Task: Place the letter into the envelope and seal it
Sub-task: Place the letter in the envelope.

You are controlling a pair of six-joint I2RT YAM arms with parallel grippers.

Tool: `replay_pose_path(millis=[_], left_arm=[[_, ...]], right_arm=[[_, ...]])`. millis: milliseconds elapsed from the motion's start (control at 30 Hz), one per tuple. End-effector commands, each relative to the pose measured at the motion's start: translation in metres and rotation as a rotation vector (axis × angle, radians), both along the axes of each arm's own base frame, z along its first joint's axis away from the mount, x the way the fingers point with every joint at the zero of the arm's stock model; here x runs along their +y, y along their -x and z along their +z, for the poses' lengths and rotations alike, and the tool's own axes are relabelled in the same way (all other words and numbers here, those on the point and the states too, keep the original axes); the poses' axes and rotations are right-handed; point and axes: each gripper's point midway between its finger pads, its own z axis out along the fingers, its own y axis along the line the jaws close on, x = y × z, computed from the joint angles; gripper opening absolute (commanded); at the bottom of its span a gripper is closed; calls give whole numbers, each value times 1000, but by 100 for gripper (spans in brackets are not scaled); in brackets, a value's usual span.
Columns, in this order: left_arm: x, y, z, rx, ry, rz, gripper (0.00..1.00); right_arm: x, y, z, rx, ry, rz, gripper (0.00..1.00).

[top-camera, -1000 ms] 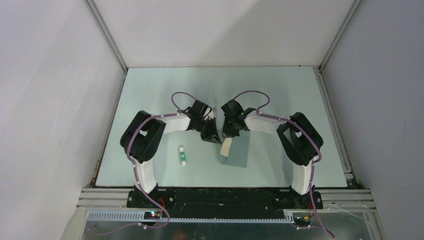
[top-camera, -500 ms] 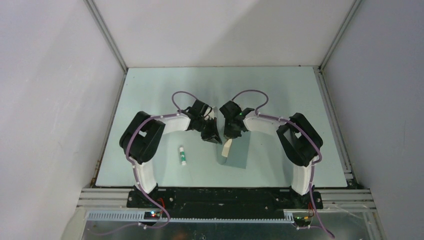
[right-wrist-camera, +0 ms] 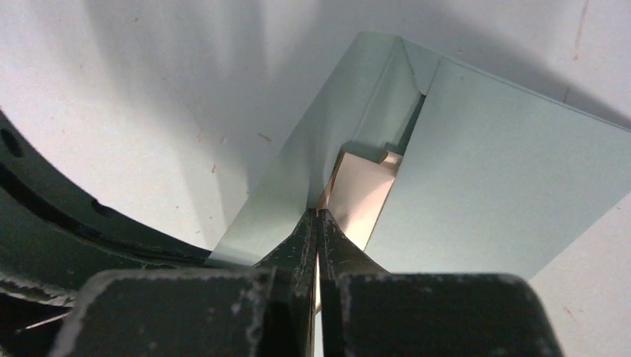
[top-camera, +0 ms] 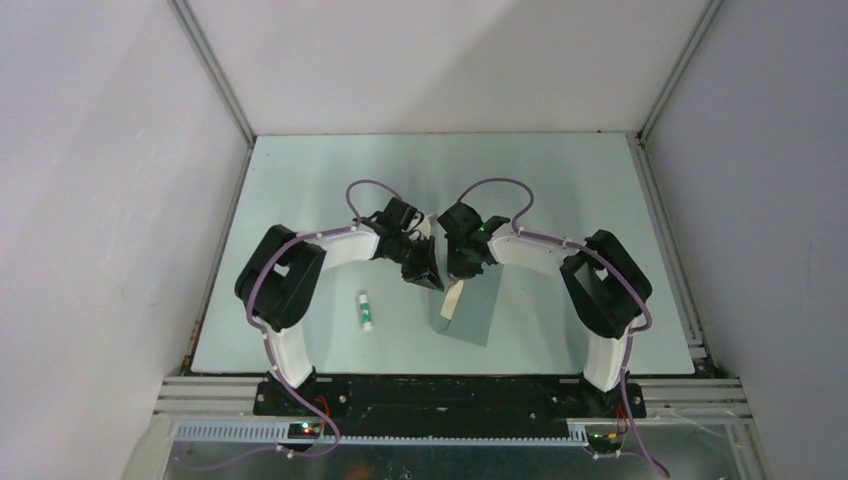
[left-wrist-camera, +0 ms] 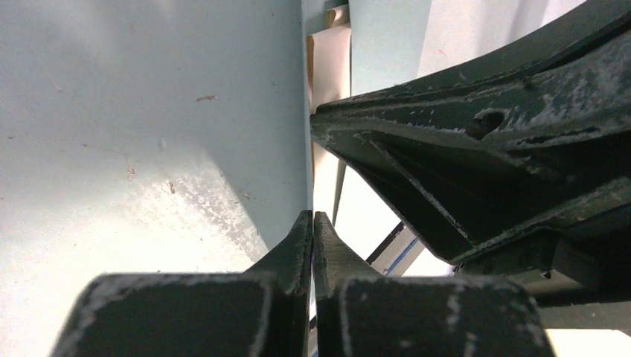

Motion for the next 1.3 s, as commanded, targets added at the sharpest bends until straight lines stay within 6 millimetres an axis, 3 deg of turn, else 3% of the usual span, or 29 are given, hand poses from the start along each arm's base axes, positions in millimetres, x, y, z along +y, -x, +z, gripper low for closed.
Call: replay_pose_path(millis=[0,167,300,433,567,667,833,967,1267], left_arm=[[-11,-8,27,-63,75,-41,0],[-11,-6,27,-61,76,-45,0],[-10,-5,26,-59,79,-47,0],[-10,-5,26,-59,82,-47,0],[-11,-5,29,-66,86,-48,0],[-11,-5,31,-70,93,-50,0],[-12,-4,34,-74,101,-54,0],[-12,-3,36,-75,107,-59,0],[-11,0,35,-66,114,-63,0]], right_arm=[[24,5,20,-4,-118,57,0],[52,12,32,5,-306,86,0],[55,20,32,20,-335,95,0],[53,29,18,69,-320,101,0],[38,39,-7,115,-216,96,0],[16,48,-24,141,-93,82,0],[-21,46,-32,89,92,57,0],[-26,43,-18,39,90,58,0],[10,43,36,-54,-131,111,0]])
